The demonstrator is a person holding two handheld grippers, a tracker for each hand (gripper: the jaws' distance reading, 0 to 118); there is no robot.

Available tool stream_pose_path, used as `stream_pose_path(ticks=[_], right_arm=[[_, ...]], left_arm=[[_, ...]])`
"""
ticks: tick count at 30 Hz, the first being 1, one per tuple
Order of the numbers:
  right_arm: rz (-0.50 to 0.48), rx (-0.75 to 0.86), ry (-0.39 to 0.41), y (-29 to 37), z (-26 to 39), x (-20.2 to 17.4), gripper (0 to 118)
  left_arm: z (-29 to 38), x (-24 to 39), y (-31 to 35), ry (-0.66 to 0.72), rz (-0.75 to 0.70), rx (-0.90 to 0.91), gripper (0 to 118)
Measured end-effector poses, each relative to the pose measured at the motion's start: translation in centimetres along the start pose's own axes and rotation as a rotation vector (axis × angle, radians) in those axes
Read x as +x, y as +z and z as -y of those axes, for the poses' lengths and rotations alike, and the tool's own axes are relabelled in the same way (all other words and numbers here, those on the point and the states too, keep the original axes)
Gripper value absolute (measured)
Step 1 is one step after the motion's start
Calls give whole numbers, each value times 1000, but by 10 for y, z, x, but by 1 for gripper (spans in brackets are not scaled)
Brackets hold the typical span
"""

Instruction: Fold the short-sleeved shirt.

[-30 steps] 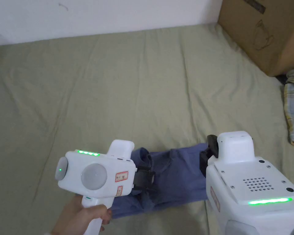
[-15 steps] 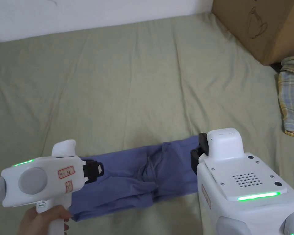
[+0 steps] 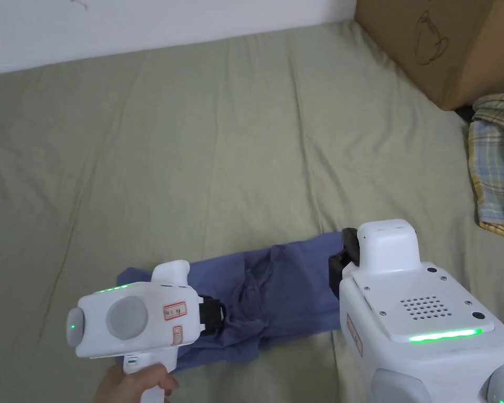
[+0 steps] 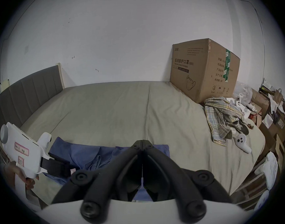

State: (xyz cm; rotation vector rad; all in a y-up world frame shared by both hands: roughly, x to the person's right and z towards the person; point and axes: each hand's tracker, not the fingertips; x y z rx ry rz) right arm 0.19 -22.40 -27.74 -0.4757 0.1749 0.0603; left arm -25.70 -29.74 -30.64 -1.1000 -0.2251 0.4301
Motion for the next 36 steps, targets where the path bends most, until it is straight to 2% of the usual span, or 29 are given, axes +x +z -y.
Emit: stream_pose_path(ticks=[7,9,12,17,24,28,31,34,35,36], right_arm=[[10,-3,2,2,2,4,1],[12,-3,-3,2,2,5,1],[18,-2,-9,4,0,5,1],[23,6,12,11,-3,4,1],[18,24,6,15,-14,-4,1],[12,59,52,20,-17,-21,1],[2,70,55,21,-19,-32,1],[-6,76,86,21,-21,-45,1],[-8,76,95,20,-21,-49,1],[-12,75,97,18,-22,-52,1]], left_arm=[[9,36,-14,-105,-24,-29,2],[11,44,-14,-120,-1,-35,2],[15,50,-22,-115,112,-84,2],[21,55,-24,-154,111,-104,2],[7,-2,51,-28,249,40,2],[15,-72,91,139,271,123,2],[31,-127,110,261,255,165,2],[49,-161,124,345,269,189,2],[53,-171,126,378,294,190,4],[57,-179,126,401,325,184,12]])
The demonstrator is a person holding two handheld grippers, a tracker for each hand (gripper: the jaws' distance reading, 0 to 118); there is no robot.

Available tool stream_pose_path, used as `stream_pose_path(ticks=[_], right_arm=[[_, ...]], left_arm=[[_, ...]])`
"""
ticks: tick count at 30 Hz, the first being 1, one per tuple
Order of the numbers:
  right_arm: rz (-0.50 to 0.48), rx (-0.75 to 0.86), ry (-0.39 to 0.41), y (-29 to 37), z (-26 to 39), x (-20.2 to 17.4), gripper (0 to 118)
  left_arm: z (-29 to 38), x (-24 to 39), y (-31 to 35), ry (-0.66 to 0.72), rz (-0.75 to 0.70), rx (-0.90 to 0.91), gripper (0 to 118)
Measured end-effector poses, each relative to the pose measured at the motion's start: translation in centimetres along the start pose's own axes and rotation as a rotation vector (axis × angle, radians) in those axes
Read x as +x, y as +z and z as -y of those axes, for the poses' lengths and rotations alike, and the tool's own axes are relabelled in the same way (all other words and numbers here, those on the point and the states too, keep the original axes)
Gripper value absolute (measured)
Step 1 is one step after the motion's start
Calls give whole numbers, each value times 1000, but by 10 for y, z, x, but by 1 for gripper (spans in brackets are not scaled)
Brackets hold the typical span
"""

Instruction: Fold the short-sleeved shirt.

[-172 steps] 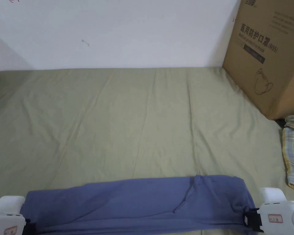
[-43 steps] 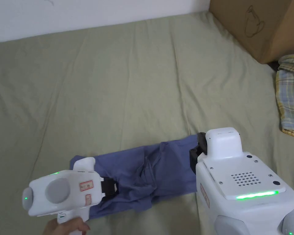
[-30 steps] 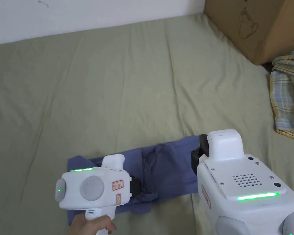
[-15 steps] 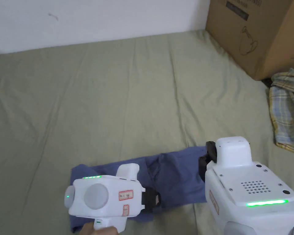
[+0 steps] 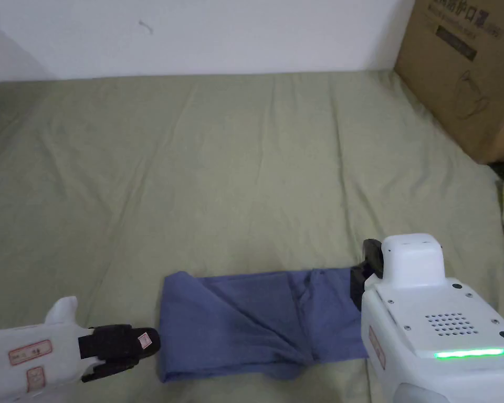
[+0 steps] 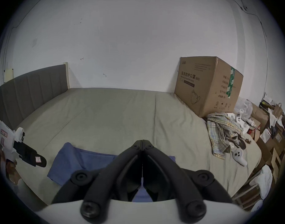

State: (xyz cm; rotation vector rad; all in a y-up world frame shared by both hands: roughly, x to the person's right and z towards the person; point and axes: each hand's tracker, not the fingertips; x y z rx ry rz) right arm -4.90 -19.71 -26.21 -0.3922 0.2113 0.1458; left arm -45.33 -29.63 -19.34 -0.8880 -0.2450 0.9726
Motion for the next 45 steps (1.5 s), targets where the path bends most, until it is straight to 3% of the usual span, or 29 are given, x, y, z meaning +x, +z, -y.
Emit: stream_pose_path(ticks=[2,4,6,8,10,12,15,17,18,19,20,21,22,23,26,34,39,45], right_arm=[[-15,-9,-4,-4,-2,-7,1],[-32,-23,-3,-9,-4,-14,1],[-40,-28,17,-11,-4,-22,1],[-49,-28,39,-12,-4,-27,1],[-58,-30,51,-14,-4,-31,1],[-58,-41,62,-17,-3,-35,1],[-62,-62,67,-20,-1,-36,1],[-61,-70,77,-21,1,-36,1],[-58,-75,83,-22,2,-36,1],[-57,-80,85,-23,2,-35,1],[-56,-86,85,-24,3,-35,1],[-55,-92,81,-25,3,-34,1],[-55,-97,75,-26,3,-33,1],[-57,-101,69,-27,3,-31,1],[-47,-99,65,-28,3,-30,1],[-46,-95,39,-29,3,-27,1],[-49,-82,27,-28,4,-28,1],[-62,-85,19,-28,5,-30,1]], left_arm=[[2,-9,0,31,40,1,57],[3,-14,-7,43,24,-14,81],[3,-17,-17,45,13,-29,84],[2,-23,-28,66,20,-42,95],[-2,-24,-40,125,141,-27,110],[-7,-23,-54,179,224,0,115],[-17,-23,-78,200,271,-80,114],[-19,-17,-86,163,282,-97,99],[-20,-13,-90,124,226,-120,77],[-21,-10,-95,69,147,-142,22],[-22,-9,-100,14,50,-166,9],[-25,-20,-102,6,-5,-181,9],[-29,-29,-98,98,152,-186,9],[-34,-30,-92,139,205,-188,8],[-41,-29,-74,41,102,-171,8],[-76,-49,6,-39,-82,-134,8],[-92,-60,50,-17,-208,-84,8],[-84,-43,57,-27,-256,-64,8]])
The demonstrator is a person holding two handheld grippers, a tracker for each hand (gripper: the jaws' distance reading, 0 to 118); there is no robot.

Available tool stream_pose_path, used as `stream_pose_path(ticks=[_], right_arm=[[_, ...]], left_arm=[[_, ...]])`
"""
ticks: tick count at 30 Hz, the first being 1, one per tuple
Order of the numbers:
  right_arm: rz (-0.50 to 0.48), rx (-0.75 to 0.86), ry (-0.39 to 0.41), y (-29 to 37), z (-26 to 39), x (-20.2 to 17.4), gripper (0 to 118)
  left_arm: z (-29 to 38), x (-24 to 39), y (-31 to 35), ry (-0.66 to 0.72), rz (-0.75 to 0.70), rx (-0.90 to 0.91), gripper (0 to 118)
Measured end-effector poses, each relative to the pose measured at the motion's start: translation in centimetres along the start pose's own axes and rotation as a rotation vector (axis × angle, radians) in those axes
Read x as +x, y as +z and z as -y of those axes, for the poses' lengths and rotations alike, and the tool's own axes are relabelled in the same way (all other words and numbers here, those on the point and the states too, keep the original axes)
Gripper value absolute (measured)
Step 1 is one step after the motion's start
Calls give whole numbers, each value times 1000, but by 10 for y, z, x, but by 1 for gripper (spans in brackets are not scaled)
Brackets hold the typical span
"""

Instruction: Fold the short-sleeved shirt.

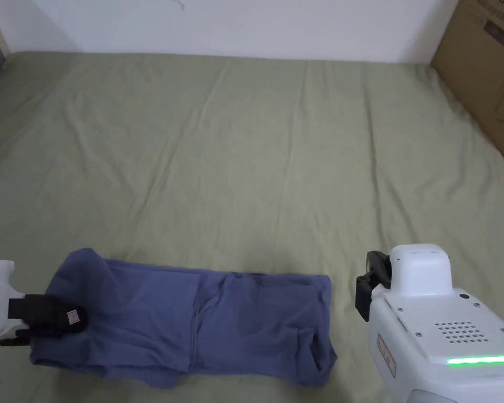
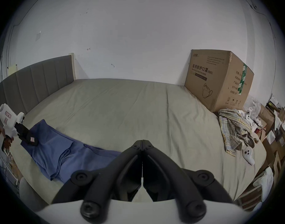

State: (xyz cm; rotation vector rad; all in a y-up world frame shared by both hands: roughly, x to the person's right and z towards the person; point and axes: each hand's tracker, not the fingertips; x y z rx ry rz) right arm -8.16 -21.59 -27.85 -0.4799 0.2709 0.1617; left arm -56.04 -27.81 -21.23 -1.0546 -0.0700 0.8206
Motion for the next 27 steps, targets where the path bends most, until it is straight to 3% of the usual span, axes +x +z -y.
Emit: stream_pose_path(ticks=[6,11,17,23,24,27], right_arm=[[-1,6,-22,2,2,9,1],[-12,1,-78,2,6,25,1],[3,3,-114,7,10,48,1],[38,-28,-182,6,23,75,1],[40,-37,-196,5,25,79,1],[47,-45,-230,5,31,88,1]], left_arm=[[7,76,15,4,-38,41,8],[25,185,12,-309,-81,72,9],[46,259,-60,-413,42,-42,9],[68,283,-151,-470,-4,-197,11],[73,283,-162,-484,-8,-222,19],[76,275,-169,-451,29,-239,86]])
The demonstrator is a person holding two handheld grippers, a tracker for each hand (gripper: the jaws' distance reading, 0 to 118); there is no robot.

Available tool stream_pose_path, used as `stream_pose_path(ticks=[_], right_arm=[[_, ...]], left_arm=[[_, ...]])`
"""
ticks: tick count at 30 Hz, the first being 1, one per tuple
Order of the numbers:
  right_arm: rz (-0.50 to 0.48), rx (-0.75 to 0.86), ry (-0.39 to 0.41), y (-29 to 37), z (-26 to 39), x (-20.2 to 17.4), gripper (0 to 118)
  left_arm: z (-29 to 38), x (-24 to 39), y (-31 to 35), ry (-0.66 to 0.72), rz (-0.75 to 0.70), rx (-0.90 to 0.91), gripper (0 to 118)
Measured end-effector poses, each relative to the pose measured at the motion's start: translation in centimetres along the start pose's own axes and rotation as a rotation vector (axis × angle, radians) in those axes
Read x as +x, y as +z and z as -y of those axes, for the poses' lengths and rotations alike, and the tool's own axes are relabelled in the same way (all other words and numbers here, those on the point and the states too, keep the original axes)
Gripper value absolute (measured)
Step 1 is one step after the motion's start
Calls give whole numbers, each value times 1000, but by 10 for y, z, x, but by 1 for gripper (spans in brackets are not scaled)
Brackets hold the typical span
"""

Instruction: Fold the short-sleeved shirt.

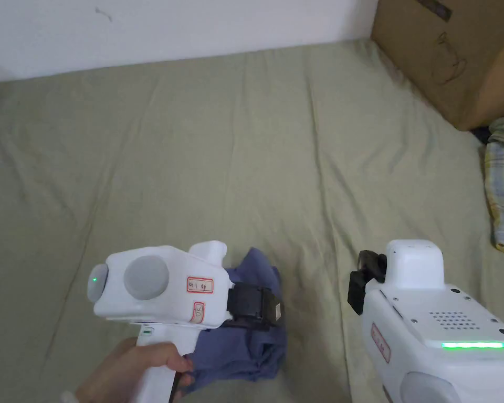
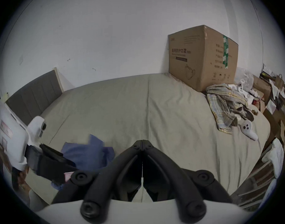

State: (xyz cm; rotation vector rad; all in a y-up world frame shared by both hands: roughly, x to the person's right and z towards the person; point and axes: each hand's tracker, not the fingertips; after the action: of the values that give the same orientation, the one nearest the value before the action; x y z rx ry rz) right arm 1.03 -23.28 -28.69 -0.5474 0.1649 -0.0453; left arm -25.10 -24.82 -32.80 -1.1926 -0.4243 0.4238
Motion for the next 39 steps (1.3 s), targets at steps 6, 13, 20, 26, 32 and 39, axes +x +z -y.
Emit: stream_pose_path(ticks=[6,13,20,26,32,39], right_arm=[[-2,6,-13,-3,-2,2,1],[-23,-1,3,-5,2,-4,1],[-28,-13,13,-6,5,-5,1],[-9,-13,-2,-5,5,6,1],[23,-23,-39,-6,7,22,1],[42,-26,-39,2,4,29,1]], left_arm=[[9,-31,37,154,31,117,107],[30,-67,47,212,-189,146,3],[27,-47,7,139,-170,70,3],[8,-7,-18,55,-159,37,3],[0,31,-61,-26,-102,-53,3],[5,46,-76,-58,-22,-88,3]])
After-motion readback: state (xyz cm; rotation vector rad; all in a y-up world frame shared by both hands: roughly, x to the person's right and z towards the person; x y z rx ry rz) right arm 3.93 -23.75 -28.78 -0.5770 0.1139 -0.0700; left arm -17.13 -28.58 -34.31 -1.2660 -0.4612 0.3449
